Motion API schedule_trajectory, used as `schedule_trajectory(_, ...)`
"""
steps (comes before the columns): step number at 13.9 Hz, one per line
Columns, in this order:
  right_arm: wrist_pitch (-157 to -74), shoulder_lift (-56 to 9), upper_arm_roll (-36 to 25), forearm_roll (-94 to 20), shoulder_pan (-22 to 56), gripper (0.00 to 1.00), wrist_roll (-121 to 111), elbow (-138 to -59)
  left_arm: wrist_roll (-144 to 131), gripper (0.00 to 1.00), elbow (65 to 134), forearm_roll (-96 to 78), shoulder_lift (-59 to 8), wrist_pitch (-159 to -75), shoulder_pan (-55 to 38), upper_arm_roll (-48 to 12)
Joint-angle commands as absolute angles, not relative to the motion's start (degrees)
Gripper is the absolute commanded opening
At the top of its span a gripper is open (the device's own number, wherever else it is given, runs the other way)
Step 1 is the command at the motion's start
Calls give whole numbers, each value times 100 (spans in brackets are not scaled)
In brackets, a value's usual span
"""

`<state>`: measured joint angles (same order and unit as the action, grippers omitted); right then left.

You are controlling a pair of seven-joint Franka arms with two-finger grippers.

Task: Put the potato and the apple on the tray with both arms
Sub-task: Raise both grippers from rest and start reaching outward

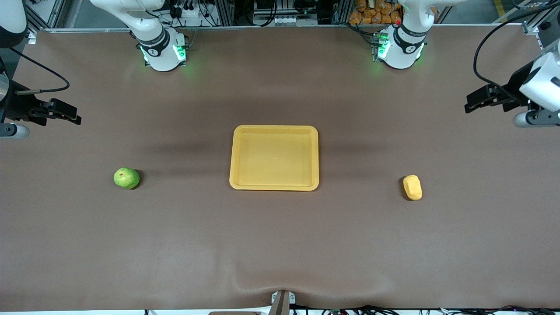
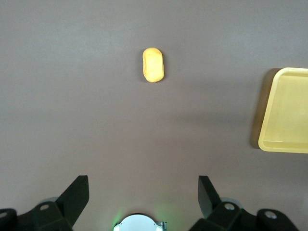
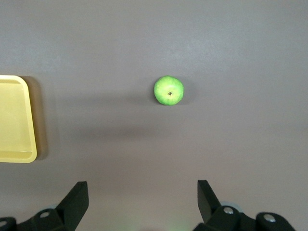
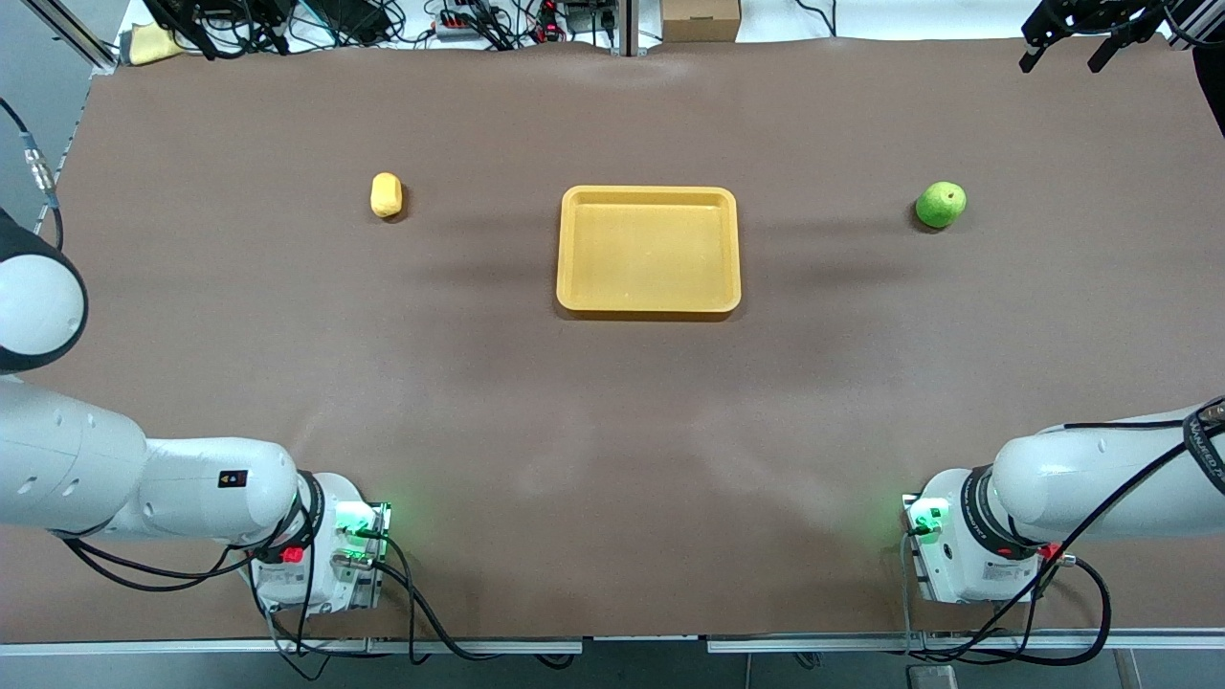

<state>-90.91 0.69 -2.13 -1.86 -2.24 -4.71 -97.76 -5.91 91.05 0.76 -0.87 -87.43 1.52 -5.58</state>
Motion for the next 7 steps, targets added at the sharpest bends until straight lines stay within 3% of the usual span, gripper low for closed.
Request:
schedule_trajectory(1,-9167,105,-193,-185,-299,100,-457,-9870,-694,100,9692,9,17,-9332,158,-536)
schedule_trajectory(7,-9298,105,-193,-185,-299,100,-466,-9957,-992,100,10914,62,-17,-10904,290,-527)
